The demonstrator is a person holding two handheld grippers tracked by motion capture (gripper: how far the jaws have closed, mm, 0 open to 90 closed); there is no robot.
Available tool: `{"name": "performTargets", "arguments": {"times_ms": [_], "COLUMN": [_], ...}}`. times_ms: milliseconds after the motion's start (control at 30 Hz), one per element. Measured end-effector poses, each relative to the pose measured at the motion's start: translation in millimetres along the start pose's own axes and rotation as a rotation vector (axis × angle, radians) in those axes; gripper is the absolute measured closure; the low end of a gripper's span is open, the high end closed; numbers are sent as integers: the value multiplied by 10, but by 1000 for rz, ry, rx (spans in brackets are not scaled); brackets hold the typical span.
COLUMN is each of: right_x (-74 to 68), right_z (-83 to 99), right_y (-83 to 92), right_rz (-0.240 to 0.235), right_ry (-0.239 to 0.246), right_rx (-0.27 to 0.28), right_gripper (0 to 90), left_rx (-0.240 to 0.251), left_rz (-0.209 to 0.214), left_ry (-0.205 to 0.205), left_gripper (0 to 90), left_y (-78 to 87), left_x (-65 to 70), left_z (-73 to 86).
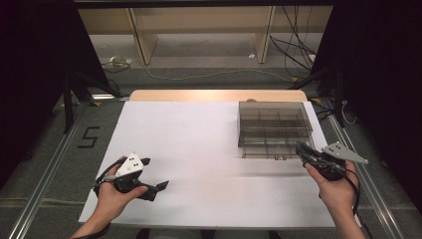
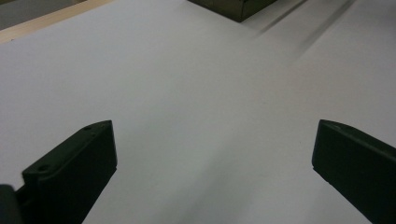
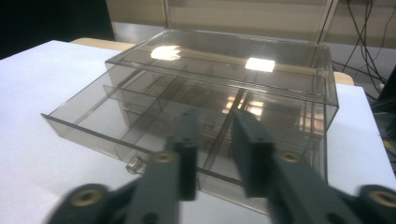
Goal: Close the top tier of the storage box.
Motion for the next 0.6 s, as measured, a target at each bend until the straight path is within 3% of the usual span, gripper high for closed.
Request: {"name": "performTargets", "arguments": {"times_ms": [67,400,600], "right_x": [-33,-146,-176], "right_z": [-5,87,141], "right_y": [0,6,11], "right_rz": [-14,-56,-77], "right_ry": [17,77,84], "right_rx": [-8,-93,-125], "right_gripper": [898,900,900], "left_rx": [0,1,-1], "left_rz": [0,-18,-20], "left_ry": [3,1,7], "left_gripper": [0,0,0], "left_y": [2,32,12], "left_x": [-9,-2,-21], "left_z": [7,-12,-15]}}
Point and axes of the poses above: each handheld gripper's, and its own axes: y roughly backward along the jaws, z roughly out of its underside, x roughly to its right, the point moved 10 cm from there along -y, roughly forward along the jaws, and after that the axes turned 5 degrees about y, right-handed, at the moved point
